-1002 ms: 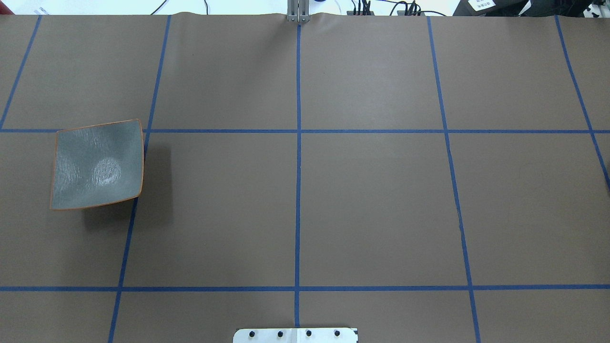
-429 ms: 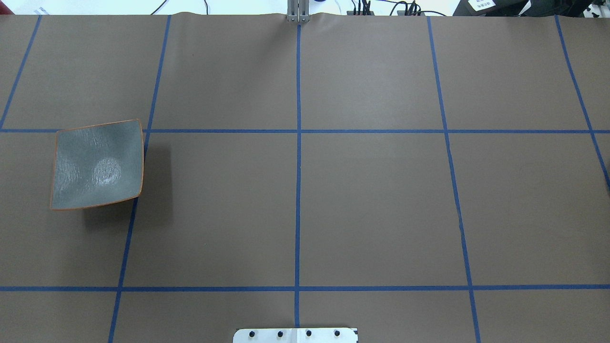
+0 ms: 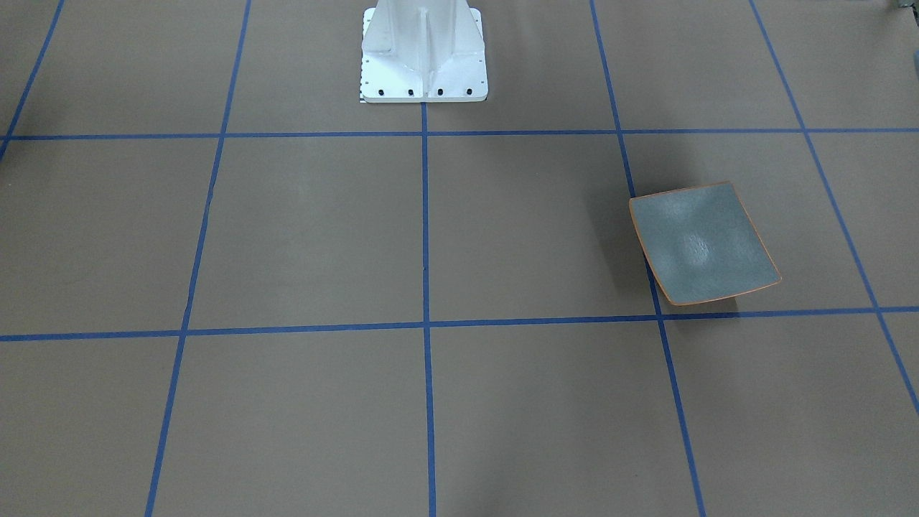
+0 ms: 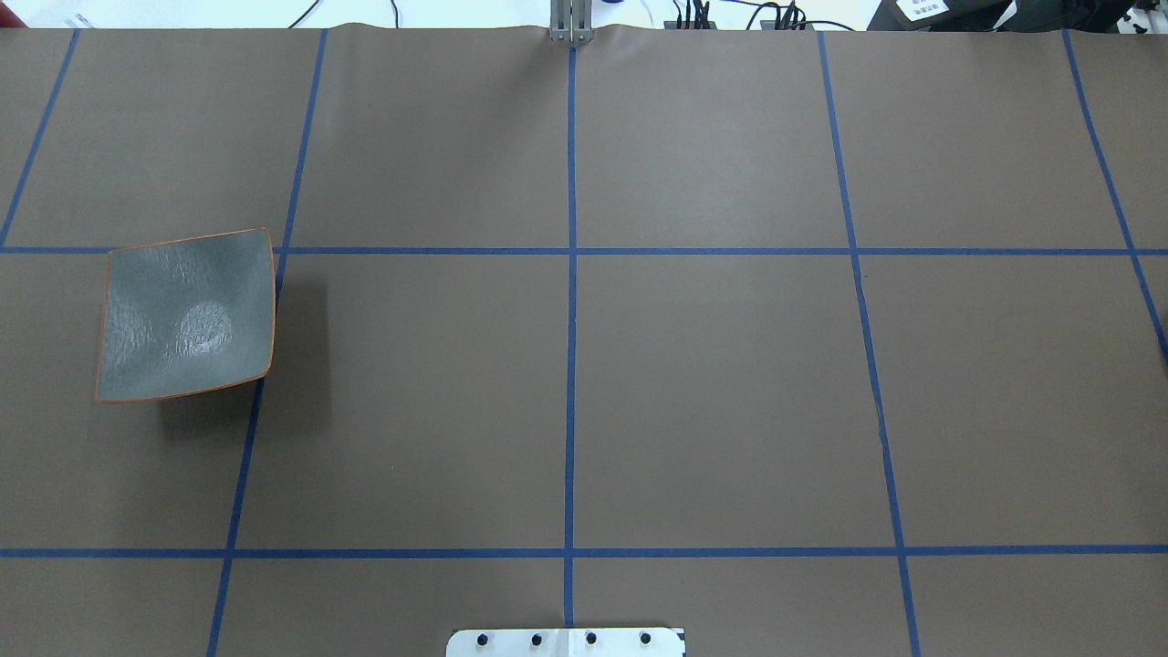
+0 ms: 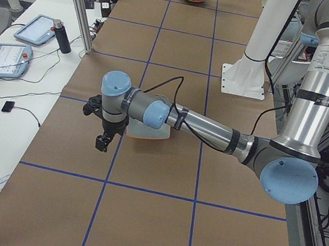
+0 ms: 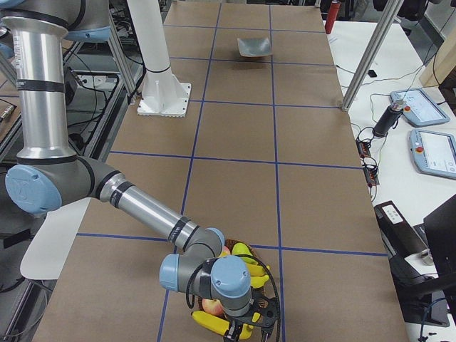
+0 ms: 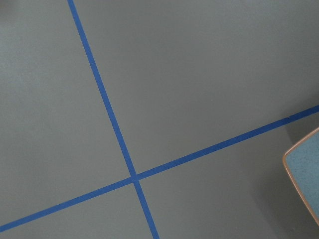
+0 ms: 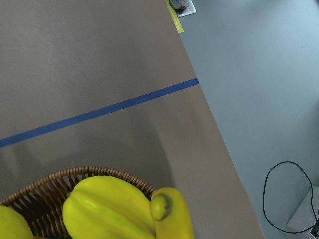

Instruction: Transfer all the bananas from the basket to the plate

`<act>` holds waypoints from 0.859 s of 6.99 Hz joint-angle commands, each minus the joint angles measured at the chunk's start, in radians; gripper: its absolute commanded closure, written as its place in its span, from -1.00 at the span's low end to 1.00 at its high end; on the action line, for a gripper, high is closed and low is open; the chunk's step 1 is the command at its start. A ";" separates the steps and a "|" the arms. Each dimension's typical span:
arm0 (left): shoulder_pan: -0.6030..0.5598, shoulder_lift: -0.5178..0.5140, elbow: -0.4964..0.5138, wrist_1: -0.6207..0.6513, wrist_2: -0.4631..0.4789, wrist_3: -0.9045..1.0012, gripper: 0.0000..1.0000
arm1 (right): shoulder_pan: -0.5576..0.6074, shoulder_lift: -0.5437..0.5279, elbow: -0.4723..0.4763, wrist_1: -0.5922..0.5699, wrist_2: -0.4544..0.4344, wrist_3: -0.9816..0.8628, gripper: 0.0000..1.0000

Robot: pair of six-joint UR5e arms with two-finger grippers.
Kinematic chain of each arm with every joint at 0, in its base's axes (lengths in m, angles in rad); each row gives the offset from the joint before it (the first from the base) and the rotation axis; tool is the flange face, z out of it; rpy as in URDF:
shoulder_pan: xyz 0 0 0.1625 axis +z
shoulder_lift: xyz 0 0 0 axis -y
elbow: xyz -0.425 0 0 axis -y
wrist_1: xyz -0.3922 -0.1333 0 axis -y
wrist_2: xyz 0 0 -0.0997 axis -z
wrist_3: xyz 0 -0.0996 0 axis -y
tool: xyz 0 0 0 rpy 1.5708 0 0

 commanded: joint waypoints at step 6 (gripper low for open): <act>0.003 0.001 0.002 -0.002 0.000 0.002 -0.99 | -0.044 0.073 -0.134 0.042 -0.057 -0.001 -1.00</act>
